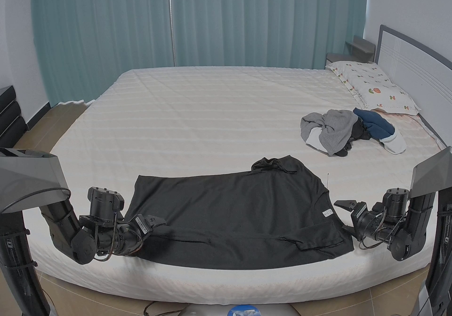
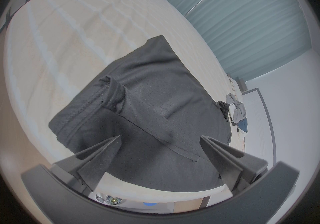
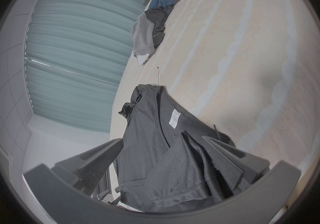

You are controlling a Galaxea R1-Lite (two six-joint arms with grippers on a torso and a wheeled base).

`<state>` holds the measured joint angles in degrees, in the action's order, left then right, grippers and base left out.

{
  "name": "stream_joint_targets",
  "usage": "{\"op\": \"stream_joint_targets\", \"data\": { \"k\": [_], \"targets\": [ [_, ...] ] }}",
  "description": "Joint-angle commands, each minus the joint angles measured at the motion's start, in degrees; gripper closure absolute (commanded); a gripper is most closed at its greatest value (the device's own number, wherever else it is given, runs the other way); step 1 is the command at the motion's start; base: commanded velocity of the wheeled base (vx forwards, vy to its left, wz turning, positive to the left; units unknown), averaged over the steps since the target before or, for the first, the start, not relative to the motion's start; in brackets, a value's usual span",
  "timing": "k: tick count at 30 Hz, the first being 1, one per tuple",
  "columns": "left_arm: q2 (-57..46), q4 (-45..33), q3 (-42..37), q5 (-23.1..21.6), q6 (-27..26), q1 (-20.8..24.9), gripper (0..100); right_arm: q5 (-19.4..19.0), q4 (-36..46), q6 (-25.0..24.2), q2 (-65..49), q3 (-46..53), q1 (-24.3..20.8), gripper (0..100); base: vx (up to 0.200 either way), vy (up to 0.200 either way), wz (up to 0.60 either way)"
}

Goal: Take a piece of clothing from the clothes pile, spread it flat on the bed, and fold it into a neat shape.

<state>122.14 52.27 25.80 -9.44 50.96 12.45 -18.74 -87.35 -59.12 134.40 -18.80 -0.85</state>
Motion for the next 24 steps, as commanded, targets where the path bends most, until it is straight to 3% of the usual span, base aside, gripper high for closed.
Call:
{"op": "stream_joint_targets", "data": {
  "k": [1, 8, 14, 24],
  "targets": [
    [2.3, -1.8, 3.3, 0.7, -0.1, 0.1, 0, 0.0, 0.0, 0.1, 0.5, 0.0, -0.1, 0, 0.000, 0.000, 0.00],
    [5.7, -6.2, 11.2, 5.4, -0.2, -2.2, 0, 0.4, -0.4, 0.2, 0.6, 0.0, -0.2, 0, 0.000, 0.000, 0.00],
    [5.8, -5.9, 13.2, 5.8, 0.5, -4.9, 0, 0.4, -0.6, 0.2, 0.8, 0.0, -0.2, 0, 0.000, 0.000, 0.00],
    [6.7, -3.9, 18.9, 5.8, 9.6, -11.0, 0, 0.5, -0.7, 0.6, 1.0, 0.1, -0.2, 0, 0.000, 0.000, 0.00]
  ]
}}
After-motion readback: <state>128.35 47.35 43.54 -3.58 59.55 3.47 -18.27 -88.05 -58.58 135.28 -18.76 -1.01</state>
